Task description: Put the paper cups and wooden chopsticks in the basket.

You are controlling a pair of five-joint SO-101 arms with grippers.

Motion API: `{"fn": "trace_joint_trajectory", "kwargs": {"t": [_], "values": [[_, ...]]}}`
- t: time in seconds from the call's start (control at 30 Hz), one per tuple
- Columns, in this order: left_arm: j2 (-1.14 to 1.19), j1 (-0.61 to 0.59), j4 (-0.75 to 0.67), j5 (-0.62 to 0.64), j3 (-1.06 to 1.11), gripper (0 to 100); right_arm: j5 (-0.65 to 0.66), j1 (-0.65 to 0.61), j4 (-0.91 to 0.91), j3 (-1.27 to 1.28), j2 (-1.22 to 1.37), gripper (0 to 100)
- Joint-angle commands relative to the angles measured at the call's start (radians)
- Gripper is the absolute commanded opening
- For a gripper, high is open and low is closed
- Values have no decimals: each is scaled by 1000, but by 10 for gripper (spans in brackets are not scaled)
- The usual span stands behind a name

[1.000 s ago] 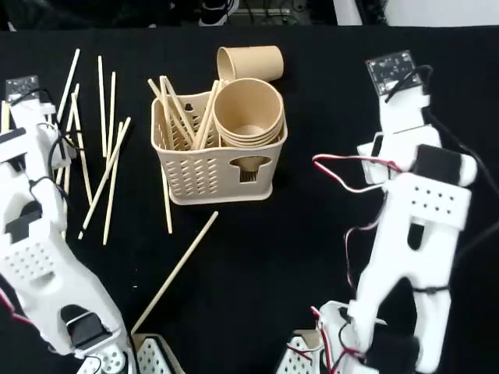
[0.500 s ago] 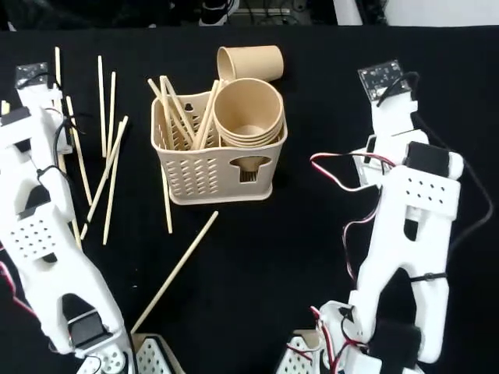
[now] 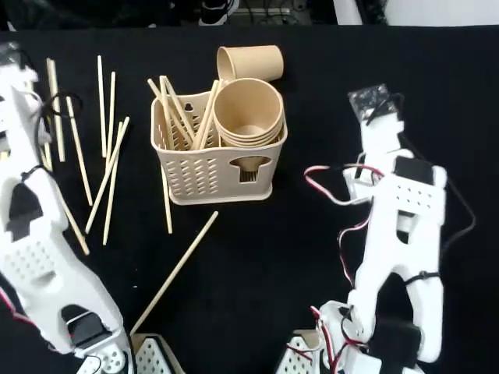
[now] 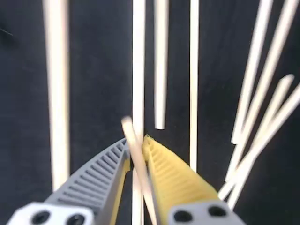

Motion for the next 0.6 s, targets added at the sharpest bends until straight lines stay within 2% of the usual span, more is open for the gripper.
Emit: {"fn": "trace_joint_trajectory", "kwargs": {"t": [0.0,0.23,0.43,0.57], "values": [[-261,24,9,49,67,29,6,38,-173,127,-4,12],[-534,87,-68,81,277,29,2,52,-512,409,-4,13],[-825,168,-201,124,506,29,0,64,-545,479,-81,13],[-1065,217,-333,158,702,29,0,63,-582,602,-255,12]]}}
